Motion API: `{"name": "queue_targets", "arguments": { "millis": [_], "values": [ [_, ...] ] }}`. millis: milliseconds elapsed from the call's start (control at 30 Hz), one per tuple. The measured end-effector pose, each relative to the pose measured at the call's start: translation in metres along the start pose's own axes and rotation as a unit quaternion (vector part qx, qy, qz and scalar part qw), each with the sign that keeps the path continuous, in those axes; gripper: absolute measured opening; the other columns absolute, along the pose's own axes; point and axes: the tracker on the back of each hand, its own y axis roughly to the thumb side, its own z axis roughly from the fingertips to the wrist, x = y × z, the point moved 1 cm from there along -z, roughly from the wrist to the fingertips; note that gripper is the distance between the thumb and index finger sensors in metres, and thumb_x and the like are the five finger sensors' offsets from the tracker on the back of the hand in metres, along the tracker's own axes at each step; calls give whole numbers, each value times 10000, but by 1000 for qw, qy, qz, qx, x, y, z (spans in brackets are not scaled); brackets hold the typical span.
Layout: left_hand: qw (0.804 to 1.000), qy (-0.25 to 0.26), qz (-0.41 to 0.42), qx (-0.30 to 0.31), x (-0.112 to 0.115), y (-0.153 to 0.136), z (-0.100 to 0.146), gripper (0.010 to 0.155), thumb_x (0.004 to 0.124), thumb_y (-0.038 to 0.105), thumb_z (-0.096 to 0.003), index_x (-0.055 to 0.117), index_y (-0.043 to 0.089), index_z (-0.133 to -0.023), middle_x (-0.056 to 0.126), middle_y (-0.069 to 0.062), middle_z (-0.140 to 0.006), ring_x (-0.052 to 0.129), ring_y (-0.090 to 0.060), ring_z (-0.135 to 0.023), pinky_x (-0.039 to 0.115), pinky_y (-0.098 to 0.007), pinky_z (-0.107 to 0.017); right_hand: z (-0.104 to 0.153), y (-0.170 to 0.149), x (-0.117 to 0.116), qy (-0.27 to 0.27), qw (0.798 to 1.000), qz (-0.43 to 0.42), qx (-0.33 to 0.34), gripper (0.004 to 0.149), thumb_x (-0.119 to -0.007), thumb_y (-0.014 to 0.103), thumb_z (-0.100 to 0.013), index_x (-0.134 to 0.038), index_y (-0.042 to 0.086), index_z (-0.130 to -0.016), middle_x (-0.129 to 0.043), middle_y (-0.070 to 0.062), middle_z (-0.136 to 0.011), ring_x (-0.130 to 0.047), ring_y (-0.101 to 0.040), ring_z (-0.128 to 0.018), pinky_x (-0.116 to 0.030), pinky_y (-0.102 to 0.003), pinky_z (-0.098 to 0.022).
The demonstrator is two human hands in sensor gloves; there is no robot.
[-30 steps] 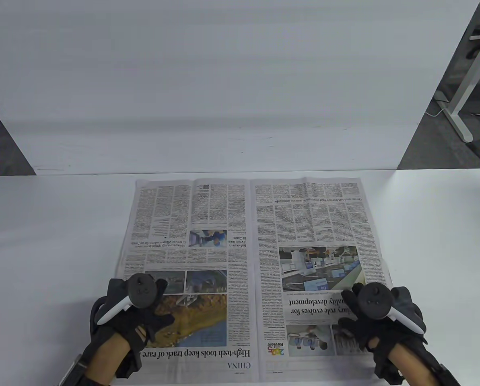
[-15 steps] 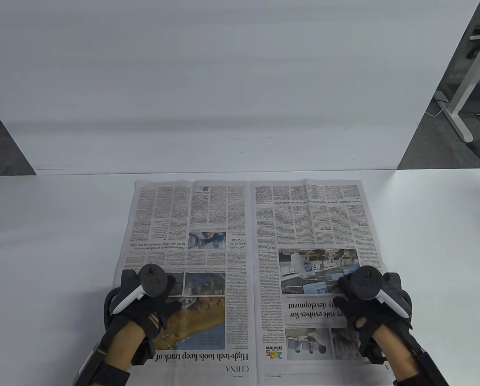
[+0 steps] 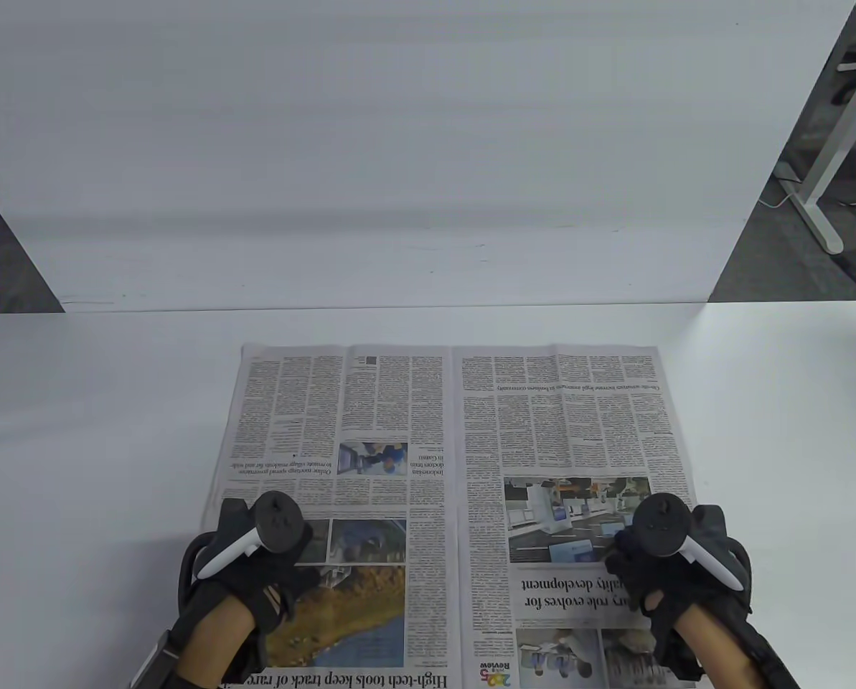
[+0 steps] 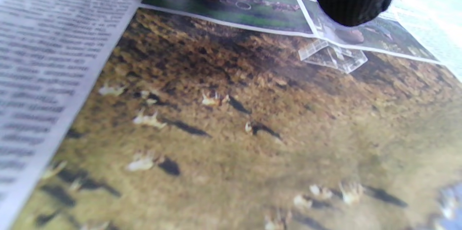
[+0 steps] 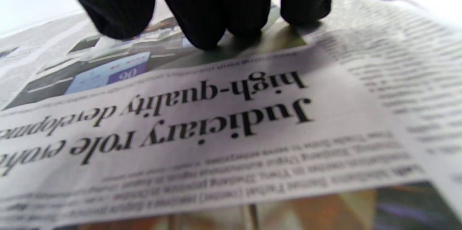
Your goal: Unfold folded newspaper and lay flat
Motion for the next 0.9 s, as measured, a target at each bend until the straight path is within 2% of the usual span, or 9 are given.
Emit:
{"name": "queue_targets", "arguments": {
  "millis": [100, 233, 400, 467, 567, 667, 900],
  "values": [
    [1000, 15, 6, 6, -8, 9, 3, 737, 745, 472, -480, 430, 233, -1102, 315, -226, -1157, 367, -657, -1012, 398, -745, -702, 4, 12, 9, -17, 1000, -7, 9, 635, -794, 459, -465, -746, 75, -969, -668, -280, -1059, -593, -630, -924, -505, -817, -544],
    [998, 51, -4, 33, -26, 42, 7, 738, 730, 483, -484, 416, 244, -1107, 289, -214, -1163, 342, -652, -1019, 391, -744, -707, 4, 51, 18, -44, 998, 14, 36, 646, -793, 458, -467, -714, 92, -993, -619, -268, -1092, -559, -634, -945, -479, -825, -555],
    [994, 101, -5, 50, -36, 82, 0, 739, 712, 497, -486, 396, 259, -1111, 245, -199, -1167, 299, -636, -1031, 369, -745, -714, -6, 101, 10, -44, 997, 17, 59, 674, -782, 467, -474, -624, 144, -1043, -509, -228, -1148, -466, -629, -985, -442, -829, -577],
    [991, 122, -13, 58, -32, 96, -9, 744, 707, 502, -485, 379, 268, -1111, 219, -190, -1166, 279, -631, -1033, 359, -745, -715, -13, 116, 0, -36, 997, 14, 63, 692, -774, 470, -477, -563, 174, -1066, -436, -207, -1170, -403, -626, -1001, -414, -832, -584],
    [989, 124, -28, 71, -18, 109, -21, 760, 697, 514, -483, 337, 277, -1109, 163, -175, -1160, 231, -626, -1031, 344, -748, -716, -19, 130, -16, -32, 996, 14, 76, 720, -755, 471, -482, -456, 227, -1089, -305, -170, -1192, -277, -613, -1019, -357, -831, -602],
    [990, 105, -48, 84, -2, 116, -30, 767, 692, 521, -483, 315, 286, -1108, 142, -161, -1159, 205, -622, -1028, 338, -752, -714, -23, 136, -32, -48, 994, 23, 91, 716, -741, 478, -481, -429, 266, -1089, -270, -138, -1199, -229, -589, -1029, -332, -820, -620],
    [994, 47, -61, 75, 22, 119, -45, 765, 681, 540, -484, 308, 293, -1104, 141, -157, -1157, 184, -619, -1021, 333, -765, -703, -29, 139, -56, -14, 993, 49, 107, 720, -728, 499, -476, -419, 264, -1083, -270, -139, -1192, -223, -591, -1016, -322, -825, -602]
  ]
}}
